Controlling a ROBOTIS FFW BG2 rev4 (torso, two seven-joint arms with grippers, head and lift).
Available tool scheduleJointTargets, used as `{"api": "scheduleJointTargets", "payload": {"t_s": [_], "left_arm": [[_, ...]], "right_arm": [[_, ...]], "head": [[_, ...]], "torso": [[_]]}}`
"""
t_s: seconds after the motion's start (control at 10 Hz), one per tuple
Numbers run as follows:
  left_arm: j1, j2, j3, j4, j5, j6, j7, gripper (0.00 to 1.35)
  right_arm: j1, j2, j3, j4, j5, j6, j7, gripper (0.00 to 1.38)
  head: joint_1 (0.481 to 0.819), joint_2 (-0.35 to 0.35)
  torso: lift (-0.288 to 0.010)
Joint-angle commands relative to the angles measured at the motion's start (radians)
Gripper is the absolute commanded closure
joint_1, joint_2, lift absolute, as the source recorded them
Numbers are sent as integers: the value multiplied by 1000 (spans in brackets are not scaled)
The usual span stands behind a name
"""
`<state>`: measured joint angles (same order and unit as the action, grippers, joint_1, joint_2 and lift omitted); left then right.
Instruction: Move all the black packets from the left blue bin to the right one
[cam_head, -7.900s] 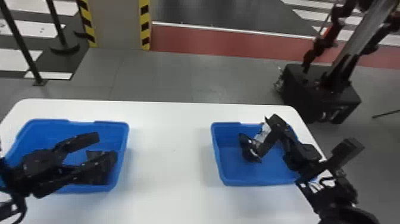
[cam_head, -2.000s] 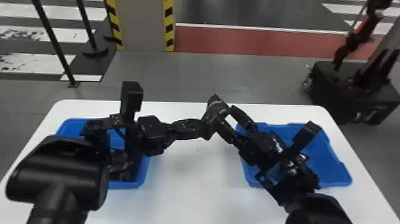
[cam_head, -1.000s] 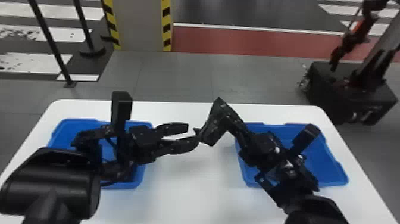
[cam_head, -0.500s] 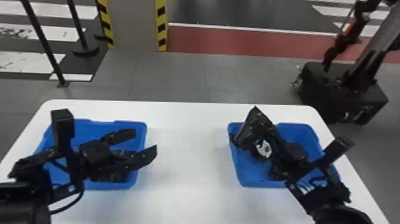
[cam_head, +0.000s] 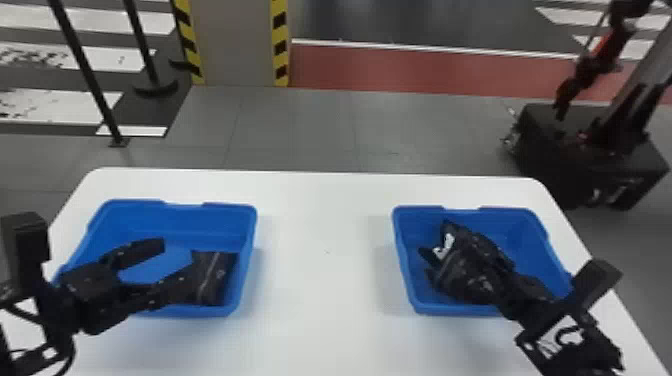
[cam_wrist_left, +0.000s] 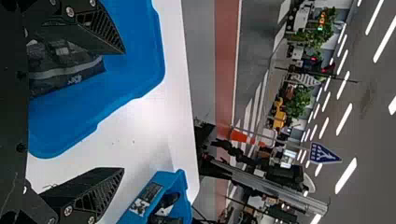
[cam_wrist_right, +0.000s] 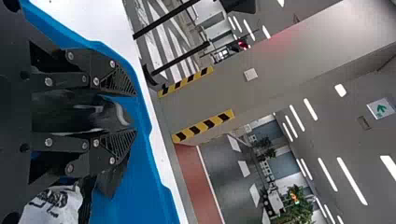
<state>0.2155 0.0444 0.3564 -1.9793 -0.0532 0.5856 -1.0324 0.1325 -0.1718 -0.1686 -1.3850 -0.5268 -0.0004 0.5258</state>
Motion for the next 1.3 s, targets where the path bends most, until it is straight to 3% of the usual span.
{"api": "scheduleJointTargets", "payload": {"t_s": [0.0,0.2,0.4,0.6,0.8,1.2], "left_arm": [[-7,0,19,0,-51,43,5,147],[-34,3,19,0,-120,119,31,147],[-51,5,13,17,-163,232,54,147],[-103,26,-33,91,-171,271,54,147],[-144,28,-59,142,-181,281,54,147],[-267,32,-120,307,-209,303,54,147]], "right_arm": [[20,-2,0,-32,19,-66,-18,19],[142,23,0,-241,73,-154,-90,272],[243,64,0,-378,67,-206,-93,341],[339,91,11,-535,70,-206,-90,341],[378,100,18,-599,56,-206,-82,341],[378,101,24,-594,30,-206,-75,341]], "head": [[695,-63],[695,-51],[695,-17],[695,15],[695,22],[695,13]], "torso": [[-110],[-110],[-110],[-110],[-110],[-110]]}}
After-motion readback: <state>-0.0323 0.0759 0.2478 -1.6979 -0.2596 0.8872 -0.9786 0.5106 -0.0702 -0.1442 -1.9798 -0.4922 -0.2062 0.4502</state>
